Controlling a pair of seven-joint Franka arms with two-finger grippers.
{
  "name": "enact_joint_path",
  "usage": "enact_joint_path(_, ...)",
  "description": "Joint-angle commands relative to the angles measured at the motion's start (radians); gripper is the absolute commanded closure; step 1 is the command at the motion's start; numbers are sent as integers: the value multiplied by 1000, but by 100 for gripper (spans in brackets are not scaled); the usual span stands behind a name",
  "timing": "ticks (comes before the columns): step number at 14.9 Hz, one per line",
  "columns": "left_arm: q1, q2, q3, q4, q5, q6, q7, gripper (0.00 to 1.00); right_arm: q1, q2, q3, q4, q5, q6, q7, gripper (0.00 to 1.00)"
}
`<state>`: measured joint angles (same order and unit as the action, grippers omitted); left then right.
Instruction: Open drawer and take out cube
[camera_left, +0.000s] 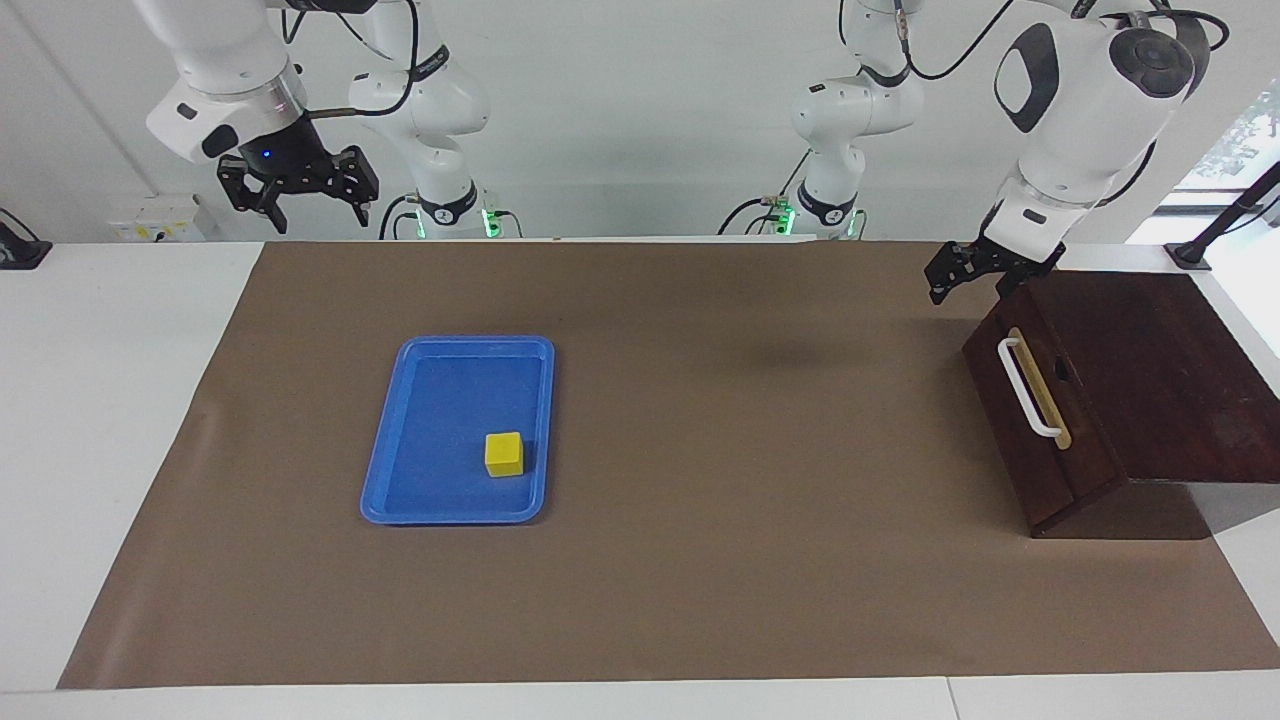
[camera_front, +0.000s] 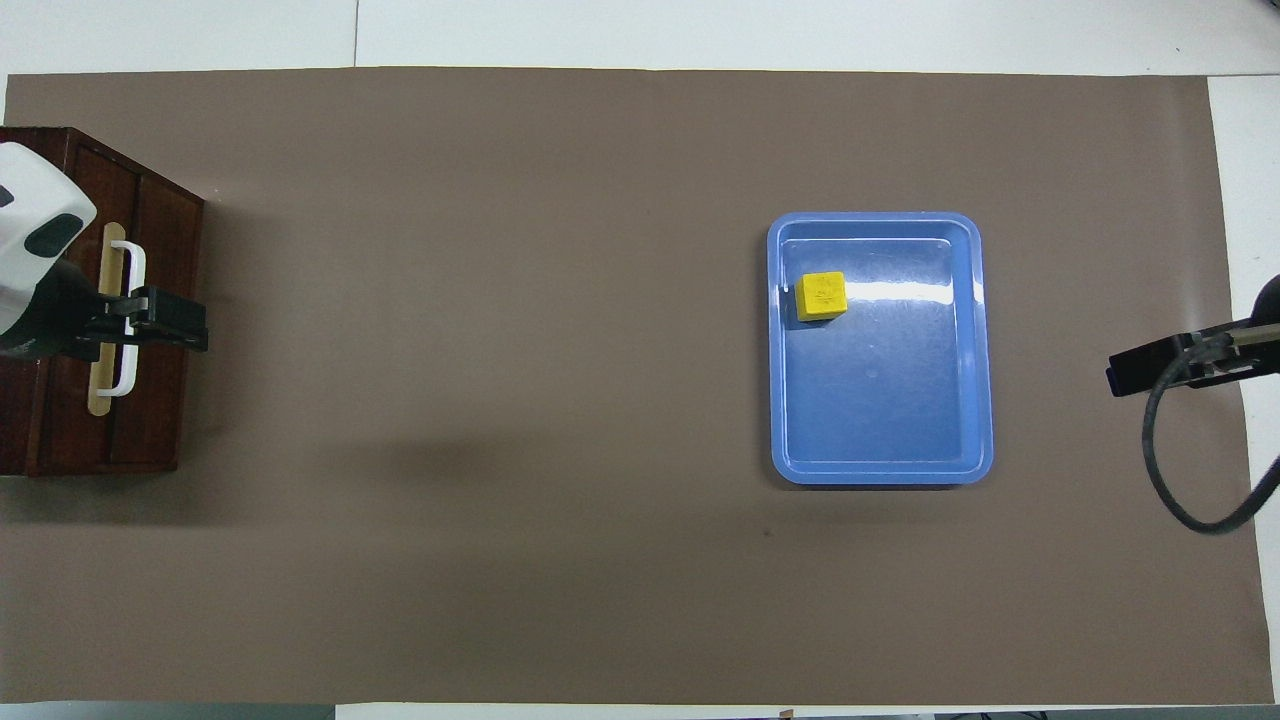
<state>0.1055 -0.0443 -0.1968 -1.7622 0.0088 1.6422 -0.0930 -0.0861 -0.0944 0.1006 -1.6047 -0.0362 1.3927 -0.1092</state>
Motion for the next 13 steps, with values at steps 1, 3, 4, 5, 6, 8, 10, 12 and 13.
enact_joint_path(1,-15,-2,4,21,-16,-42,33,0,-38,25,11,3,1,6,-26,0)
enact_joint_path(3,-17,-2,2,23,-35,-74,70,0,-66,35,19,8,5,28,-20,0)
enact_joint_path(4,-26,-3,2,21,-39,-73,79,0,-67,38,15,9,25,22,-17,0)
enact_joint_path(5,-27,-3,2,21,-41,-70,79,0,-67,42,8,12,53,10,-9,0)
enact_joint_path(6,-27,-3,2,21,-41,-68,79,0,-69,45,8,17,62,0,-7,0)
enact_joint_path(8,-29,-3,2,23,-41,-64,75,0,-69,47,11,42,55,-4,-7,0)
enact_joint_path(10,-33,-3,2,21,-41,-67,68,0,-67,47,10,42,48,-4,-7,0)
enact_joint_path(12,-33,-5,2,21,-38,-68,59,0,-66,44,10,43,47,-3,-7,0)
enact_joint_path(13,-33,-5,2,21,-35,-67,41,0,-66,41,11,43,47,-3,-7,0)
